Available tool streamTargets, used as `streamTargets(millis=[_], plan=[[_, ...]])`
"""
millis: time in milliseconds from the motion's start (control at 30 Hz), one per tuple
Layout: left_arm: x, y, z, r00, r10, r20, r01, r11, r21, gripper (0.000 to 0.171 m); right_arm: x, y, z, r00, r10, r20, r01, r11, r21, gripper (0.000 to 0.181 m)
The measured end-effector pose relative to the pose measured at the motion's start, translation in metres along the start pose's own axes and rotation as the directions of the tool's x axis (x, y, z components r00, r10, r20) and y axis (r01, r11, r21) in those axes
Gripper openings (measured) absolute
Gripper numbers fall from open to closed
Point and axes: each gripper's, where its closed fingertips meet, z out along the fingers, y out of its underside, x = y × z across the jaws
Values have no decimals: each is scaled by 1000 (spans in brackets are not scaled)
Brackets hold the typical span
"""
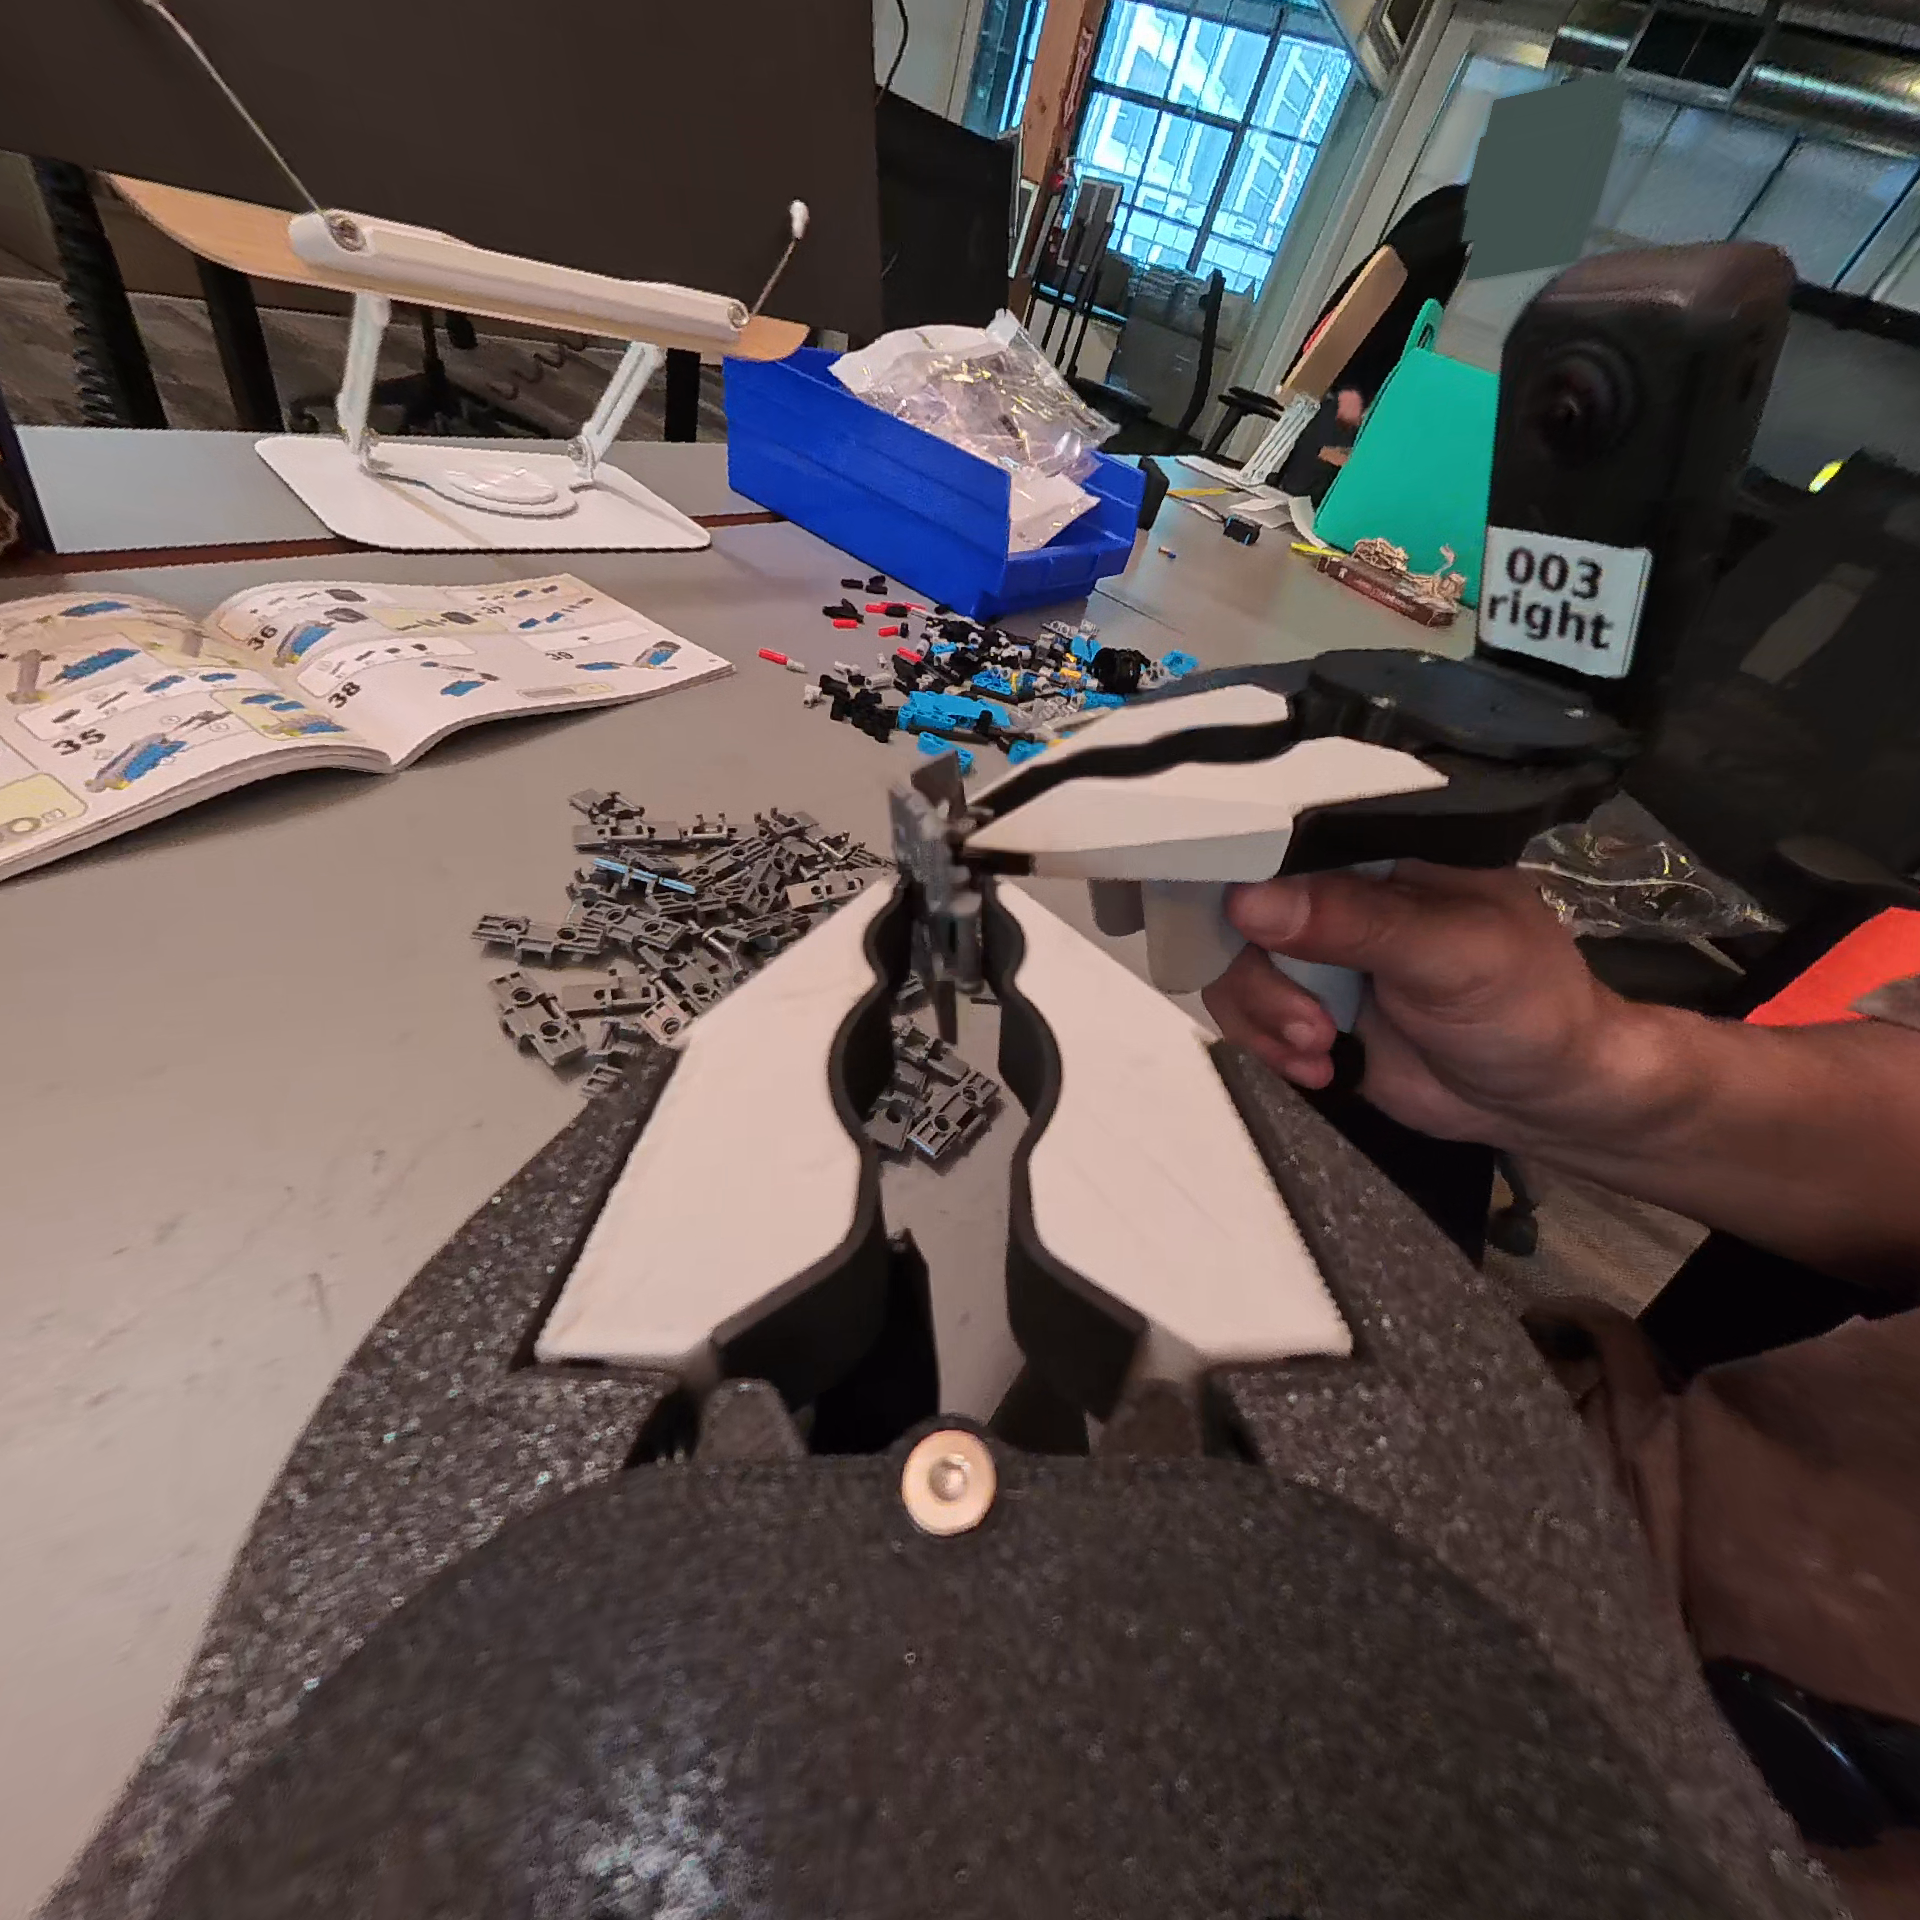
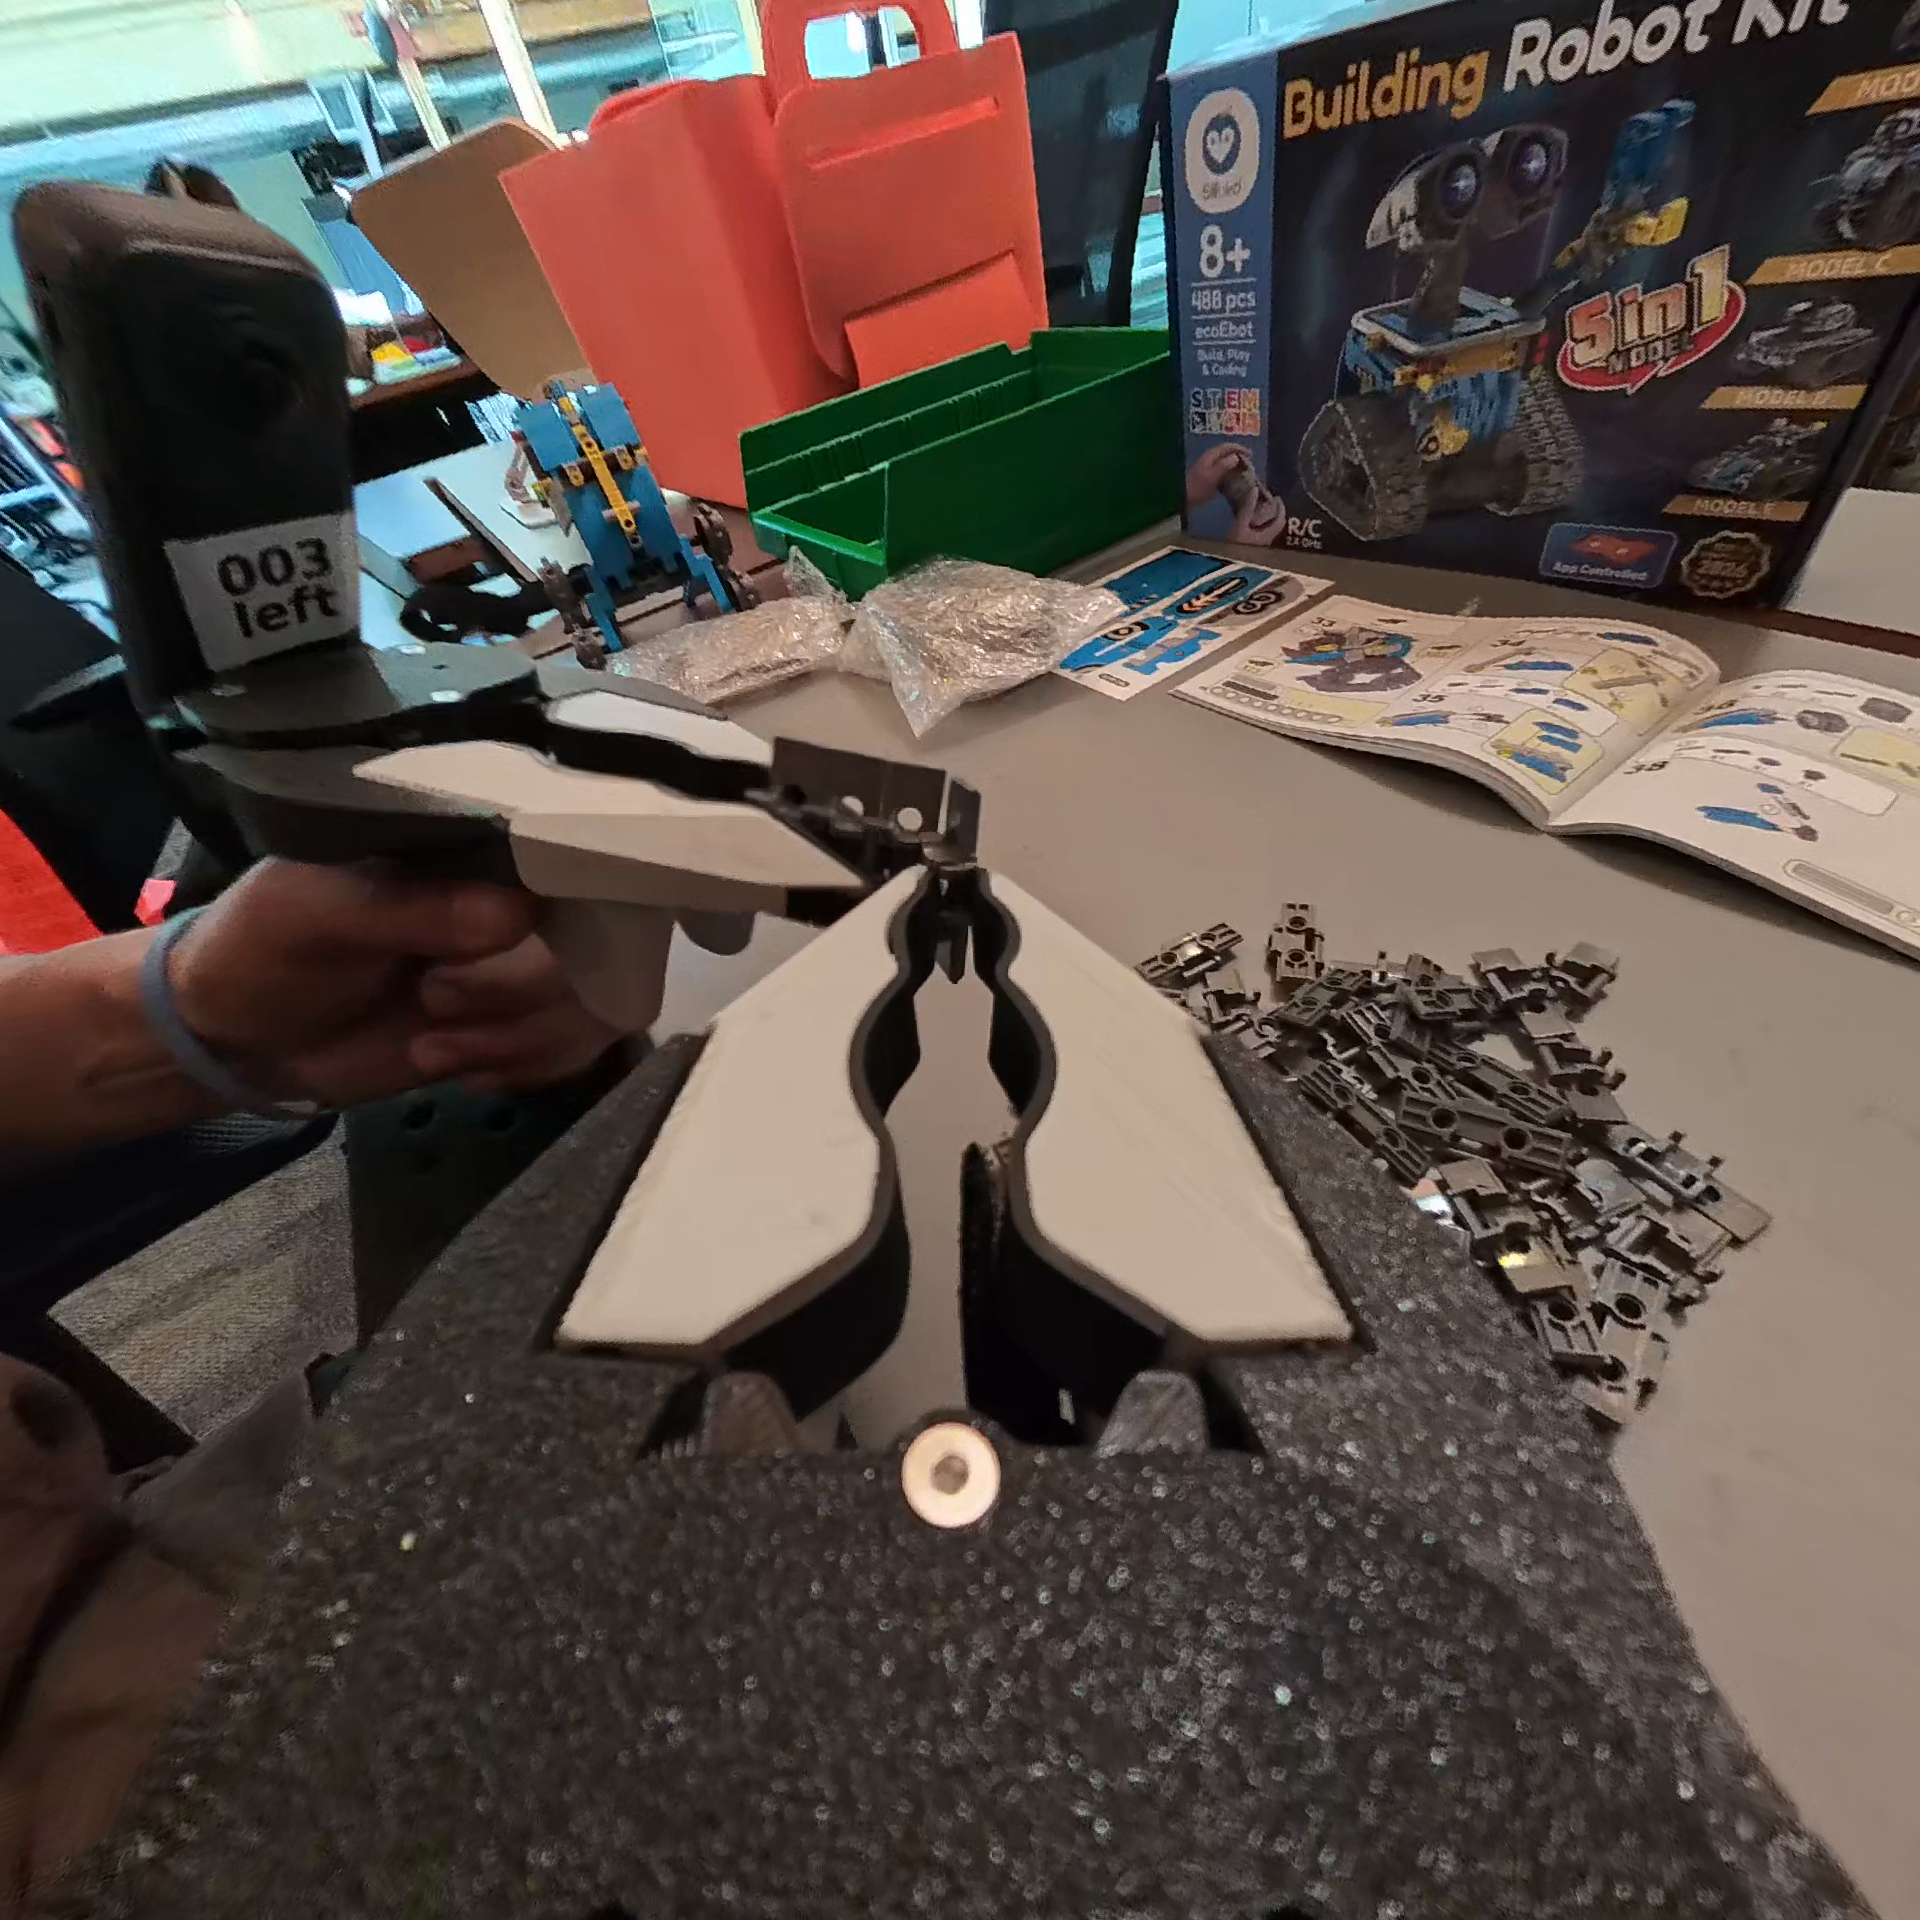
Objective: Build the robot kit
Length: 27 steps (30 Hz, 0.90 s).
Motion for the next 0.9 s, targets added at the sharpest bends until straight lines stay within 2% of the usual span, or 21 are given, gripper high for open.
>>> streamTargets(millis=[167, 533, 900], plan=[[-11, 1, -1, 997, -65, 33, 65, 998, -7, 7, 2, -2, -2, 1000, 21, -7, -21, 1000, 19, 6], [-5, -8, -2, 996, -87, 18, 85, 992, 95, 7, 0, -3, 1, 992, 120, -40, -117, 991, 71, 6], [-4, -6, -1, 998, 8, 68, -13, 997, 80, 7, 0, -2, 2, 993, 67, -96, -60, 996, 67, 6]])
